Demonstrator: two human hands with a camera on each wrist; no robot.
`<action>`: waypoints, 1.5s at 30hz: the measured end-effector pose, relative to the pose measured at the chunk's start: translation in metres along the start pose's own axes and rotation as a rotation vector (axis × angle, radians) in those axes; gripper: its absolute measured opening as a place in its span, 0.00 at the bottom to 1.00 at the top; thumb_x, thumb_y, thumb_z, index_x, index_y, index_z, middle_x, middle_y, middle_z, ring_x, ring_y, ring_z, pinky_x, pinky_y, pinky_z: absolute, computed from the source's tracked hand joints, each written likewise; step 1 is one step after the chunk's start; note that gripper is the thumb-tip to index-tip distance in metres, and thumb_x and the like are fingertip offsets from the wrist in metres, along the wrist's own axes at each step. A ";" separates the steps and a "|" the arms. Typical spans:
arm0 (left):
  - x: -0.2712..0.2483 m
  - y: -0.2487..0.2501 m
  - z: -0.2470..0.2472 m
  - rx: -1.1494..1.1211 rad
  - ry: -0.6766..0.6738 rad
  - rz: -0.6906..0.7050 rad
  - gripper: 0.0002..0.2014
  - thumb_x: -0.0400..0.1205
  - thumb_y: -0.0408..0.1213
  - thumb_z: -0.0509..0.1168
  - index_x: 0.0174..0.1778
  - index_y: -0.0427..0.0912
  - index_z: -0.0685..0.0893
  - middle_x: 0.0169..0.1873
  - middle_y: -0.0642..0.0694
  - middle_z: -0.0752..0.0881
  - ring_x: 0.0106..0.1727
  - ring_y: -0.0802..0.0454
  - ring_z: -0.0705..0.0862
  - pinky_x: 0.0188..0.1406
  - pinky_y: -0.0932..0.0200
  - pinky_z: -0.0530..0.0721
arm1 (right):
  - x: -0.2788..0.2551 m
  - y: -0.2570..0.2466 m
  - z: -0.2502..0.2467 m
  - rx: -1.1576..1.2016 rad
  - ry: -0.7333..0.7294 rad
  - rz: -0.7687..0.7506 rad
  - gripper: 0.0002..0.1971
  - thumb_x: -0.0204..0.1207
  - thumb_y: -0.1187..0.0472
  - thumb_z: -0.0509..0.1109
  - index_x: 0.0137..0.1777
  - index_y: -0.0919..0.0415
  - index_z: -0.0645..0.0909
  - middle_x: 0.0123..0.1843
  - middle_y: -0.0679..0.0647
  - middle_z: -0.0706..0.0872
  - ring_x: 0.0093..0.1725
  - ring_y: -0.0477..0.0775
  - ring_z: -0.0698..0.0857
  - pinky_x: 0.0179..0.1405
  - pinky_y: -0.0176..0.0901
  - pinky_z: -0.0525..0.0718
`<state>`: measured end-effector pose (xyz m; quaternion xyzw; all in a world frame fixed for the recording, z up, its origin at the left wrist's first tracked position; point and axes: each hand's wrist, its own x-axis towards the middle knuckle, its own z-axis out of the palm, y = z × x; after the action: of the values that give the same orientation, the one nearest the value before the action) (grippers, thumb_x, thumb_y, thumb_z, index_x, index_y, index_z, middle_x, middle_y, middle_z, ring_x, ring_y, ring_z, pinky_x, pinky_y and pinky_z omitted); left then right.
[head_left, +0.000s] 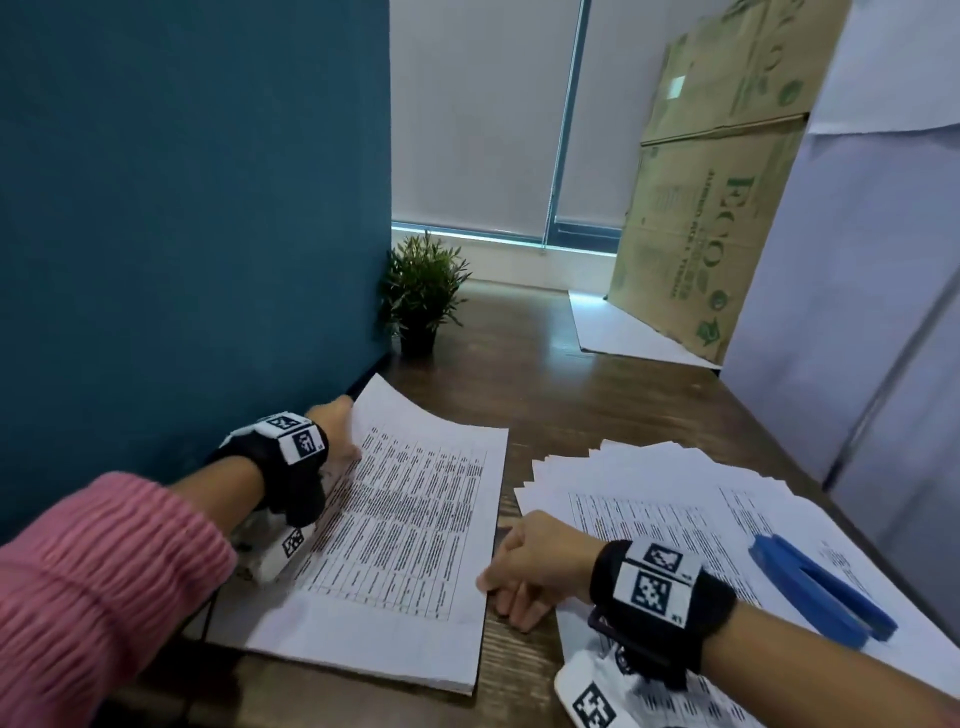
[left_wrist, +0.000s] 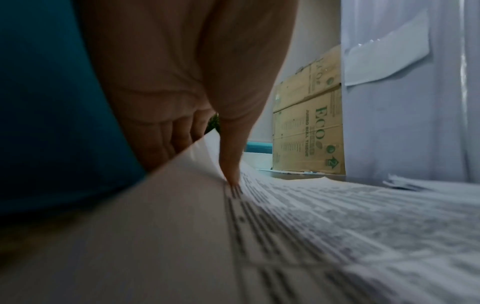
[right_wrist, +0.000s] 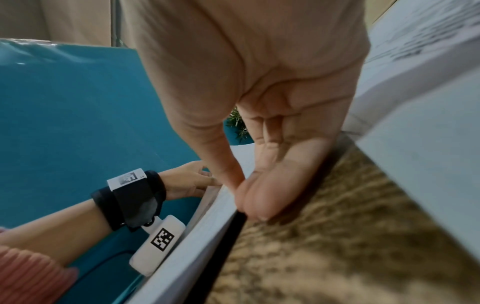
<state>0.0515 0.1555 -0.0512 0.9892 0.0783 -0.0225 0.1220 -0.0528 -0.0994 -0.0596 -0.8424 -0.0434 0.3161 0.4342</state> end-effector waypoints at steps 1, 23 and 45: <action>0.000 0.000 0.001 0.037 -0.025 -0.014 0.37 0.74 0.42 0.75 0.74 0.35 0.64 0.67 0.34 0.78 0.66 0.37 0.79 0.59 0.51 0.78 | 0.000 -0.001 0.000 -0.006 0.000 0.014 0.11 0.74 0.67 0.73 0.31 0.67 0.79 0.22 0.56 0.83 0.18 0.48 0.82 0.23 0.38 0.86; -0.119 0.166 0.033 0.204 -0.288 0.967 0.22 0.84 0.43 0.59 0.76 0.51 0.71 0.73 0.48 0.71 0.71 0.50 0.73 0.71 0.52 0.73 | -0.074 0.078 -0.103 -0.915 0.132 0.060 0.41 0.70 0.35 0.69 0.81 0.41 0.56 0.83 0.50 0.57 0.81 0.52 0.61 0.79 0.47 0.62; -0.156 0.178 0.074 0.540 -0.441 1.104 0.34 0.84 0.57 0.52 0.82 0.58 0.43 0.83 0.45 0.42 0.82 0.39 0.48 0.77 0.38 0.62 | -0.098 0.106 -0.180 -0.821 0.417 0.428 0.17 0.75 0.42 0.67 0.48 0.56 0.79 0.42 0.50 0.82 0.40 0.50 0.82 0.35 0.41 0.85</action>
<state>-0.0755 -0.0562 -0.0704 0.8519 -0.4767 -0.1777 -0.1242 -0.0494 -0.3257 -0.0154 -0.9789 0.0970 0.1800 -0.0077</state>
